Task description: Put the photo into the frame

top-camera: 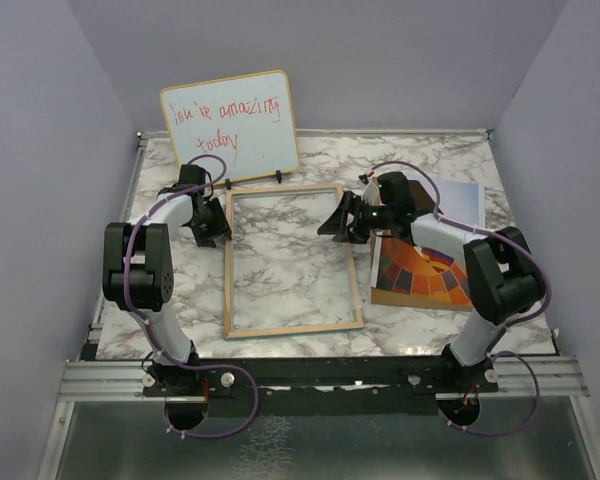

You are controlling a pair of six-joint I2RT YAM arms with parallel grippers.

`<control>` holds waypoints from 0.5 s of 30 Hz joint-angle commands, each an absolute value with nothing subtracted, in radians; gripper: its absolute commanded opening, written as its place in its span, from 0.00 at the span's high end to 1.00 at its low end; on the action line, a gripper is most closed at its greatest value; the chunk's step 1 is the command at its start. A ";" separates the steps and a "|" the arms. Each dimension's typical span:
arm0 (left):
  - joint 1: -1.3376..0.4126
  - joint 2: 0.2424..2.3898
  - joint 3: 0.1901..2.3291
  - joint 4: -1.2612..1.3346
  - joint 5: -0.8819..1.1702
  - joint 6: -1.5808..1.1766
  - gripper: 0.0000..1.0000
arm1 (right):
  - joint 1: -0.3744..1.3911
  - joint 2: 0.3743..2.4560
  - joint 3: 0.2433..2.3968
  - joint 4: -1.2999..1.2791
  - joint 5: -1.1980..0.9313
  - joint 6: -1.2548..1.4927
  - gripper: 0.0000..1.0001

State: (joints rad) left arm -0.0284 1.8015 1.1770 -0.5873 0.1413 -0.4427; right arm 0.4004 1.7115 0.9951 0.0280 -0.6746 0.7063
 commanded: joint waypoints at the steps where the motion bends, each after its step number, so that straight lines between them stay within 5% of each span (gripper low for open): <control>1: -0.031 1.844 1.181 -0.581 0.125 -0.422 0.50 | 0.389 1.771 1.013 0.175 -0.780 0.729 0.34; 12: -0.024 1.803 1.183 -0.580 0.110 -0.437 0.51 | 0.385 1.785 0.949 0.250 -0.846 0.819 0.93; 15: -0.016 1.763 1.165 -0.555 0.095 -0.461 0.55 | 0.385 1.775 0.914 0.286 -0.844 0.846 0.99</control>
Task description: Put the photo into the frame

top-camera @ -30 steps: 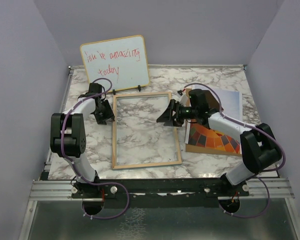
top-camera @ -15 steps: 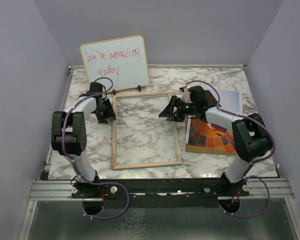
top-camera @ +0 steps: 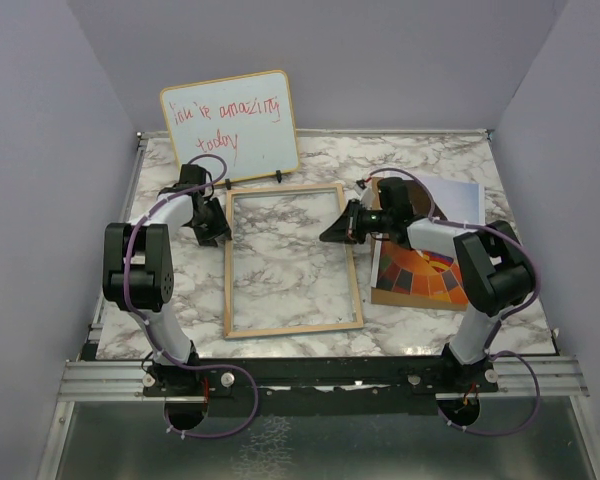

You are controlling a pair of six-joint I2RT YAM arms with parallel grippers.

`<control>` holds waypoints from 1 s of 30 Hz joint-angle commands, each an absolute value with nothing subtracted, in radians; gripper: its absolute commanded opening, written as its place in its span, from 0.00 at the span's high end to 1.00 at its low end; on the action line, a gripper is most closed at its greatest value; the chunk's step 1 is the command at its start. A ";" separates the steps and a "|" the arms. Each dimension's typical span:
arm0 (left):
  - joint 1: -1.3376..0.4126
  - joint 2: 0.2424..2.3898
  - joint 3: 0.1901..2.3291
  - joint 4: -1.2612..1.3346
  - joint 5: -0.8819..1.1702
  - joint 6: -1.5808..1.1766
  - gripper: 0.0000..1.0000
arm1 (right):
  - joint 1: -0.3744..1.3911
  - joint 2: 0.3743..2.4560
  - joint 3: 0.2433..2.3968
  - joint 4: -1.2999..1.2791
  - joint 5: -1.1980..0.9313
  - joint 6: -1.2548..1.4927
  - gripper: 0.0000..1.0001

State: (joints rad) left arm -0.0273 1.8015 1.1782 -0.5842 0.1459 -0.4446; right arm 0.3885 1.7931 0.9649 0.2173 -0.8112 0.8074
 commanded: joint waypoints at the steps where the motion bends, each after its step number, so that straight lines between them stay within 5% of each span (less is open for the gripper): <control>1: -0.015 1.755 1.156 -0.544 0.097 -0.467 0.56 | 0.385 1.771 0.898 0.318 -0.847 0.864 0.99; 19: -0.014 1.751 1.108 -0.493 0.168 -0.463 0.77 | 0.386 1.762 0.833 0.627 -0.977 1.094 0.99; 30: -0.014 1.782 1.104 -0.482 0.204 -0.466 0.79 | 0.393 1.779 0.824 0.761 -1.026 1.195 0.99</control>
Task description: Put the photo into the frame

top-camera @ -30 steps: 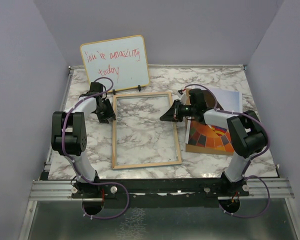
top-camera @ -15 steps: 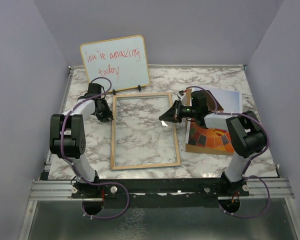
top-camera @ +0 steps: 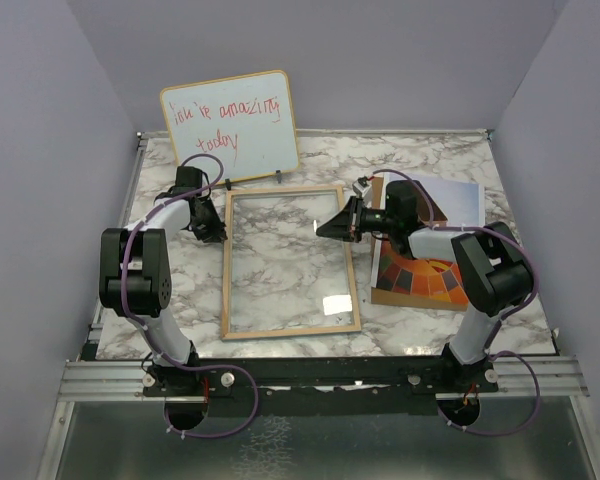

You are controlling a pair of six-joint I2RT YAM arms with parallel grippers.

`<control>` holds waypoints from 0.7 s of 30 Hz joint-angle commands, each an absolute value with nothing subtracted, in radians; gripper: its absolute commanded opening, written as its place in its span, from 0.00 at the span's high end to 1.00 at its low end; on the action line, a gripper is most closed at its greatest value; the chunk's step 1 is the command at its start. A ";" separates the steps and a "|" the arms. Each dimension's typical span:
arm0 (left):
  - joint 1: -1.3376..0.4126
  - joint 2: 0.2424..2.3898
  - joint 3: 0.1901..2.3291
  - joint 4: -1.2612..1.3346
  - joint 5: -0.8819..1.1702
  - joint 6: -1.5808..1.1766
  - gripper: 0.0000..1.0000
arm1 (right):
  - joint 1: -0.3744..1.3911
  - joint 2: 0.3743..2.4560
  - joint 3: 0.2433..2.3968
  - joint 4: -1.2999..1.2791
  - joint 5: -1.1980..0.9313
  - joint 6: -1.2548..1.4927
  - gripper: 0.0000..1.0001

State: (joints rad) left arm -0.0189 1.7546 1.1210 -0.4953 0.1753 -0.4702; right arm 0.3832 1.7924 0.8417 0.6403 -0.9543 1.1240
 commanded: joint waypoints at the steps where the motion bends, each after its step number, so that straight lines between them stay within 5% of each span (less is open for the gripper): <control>1: -0.014 1.784 1.104 -0.481 0.206 -0.468 0.79 | 0.396 1.779 0.830 0.747 -1.023 1.190 0.99; 21: -0.014 1.805 1.101 -0.480 0.179 -0.470 0.82 | 0.410 1.798 0.857 0.446 -0.872 1.102 0.99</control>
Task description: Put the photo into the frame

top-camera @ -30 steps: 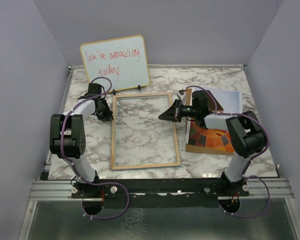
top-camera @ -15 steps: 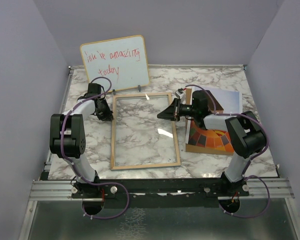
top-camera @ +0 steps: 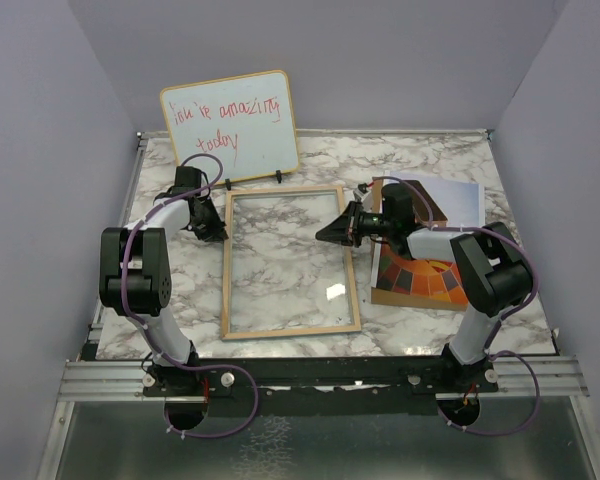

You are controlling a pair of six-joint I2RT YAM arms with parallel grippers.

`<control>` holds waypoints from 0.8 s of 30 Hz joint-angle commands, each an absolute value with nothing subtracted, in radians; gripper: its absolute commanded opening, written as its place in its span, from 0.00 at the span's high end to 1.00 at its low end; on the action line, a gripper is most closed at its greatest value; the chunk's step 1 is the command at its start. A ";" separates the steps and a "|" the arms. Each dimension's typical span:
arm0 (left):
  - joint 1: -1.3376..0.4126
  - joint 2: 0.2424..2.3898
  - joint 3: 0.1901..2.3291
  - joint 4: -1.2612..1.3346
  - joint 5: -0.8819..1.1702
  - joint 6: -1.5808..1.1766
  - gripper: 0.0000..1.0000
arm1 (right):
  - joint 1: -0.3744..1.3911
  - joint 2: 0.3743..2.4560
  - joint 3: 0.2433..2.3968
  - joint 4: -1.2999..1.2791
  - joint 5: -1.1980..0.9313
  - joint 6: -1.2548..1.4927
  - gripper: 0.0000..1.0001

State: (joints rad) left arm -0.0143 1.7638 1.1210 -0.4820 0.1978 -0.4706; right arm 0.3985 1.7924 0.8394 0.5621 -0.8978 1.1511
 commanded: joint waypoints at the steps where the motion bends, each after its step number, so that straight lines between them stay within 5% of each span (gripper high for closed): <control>1: -0.014 1.807 1.101 -0.479 0.180 -0.471 0.83 | 0.410 1.800 0.863 0.440 -0.874 1.096 0.99; 24: -0.014 1.833 1.114 -0.479 0.196 -0.459 0.83 | 0.420 1.860 0.885 0.617 -0.987 1.119 0.99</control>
State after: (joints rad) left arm -0.0097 1.7721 1.1252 -0.4808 0.2127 -0.4702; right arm 0.4023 1.8305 0.8619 0.5831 -0.9230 1.1259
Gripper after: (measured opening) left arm 0.169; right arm 0.020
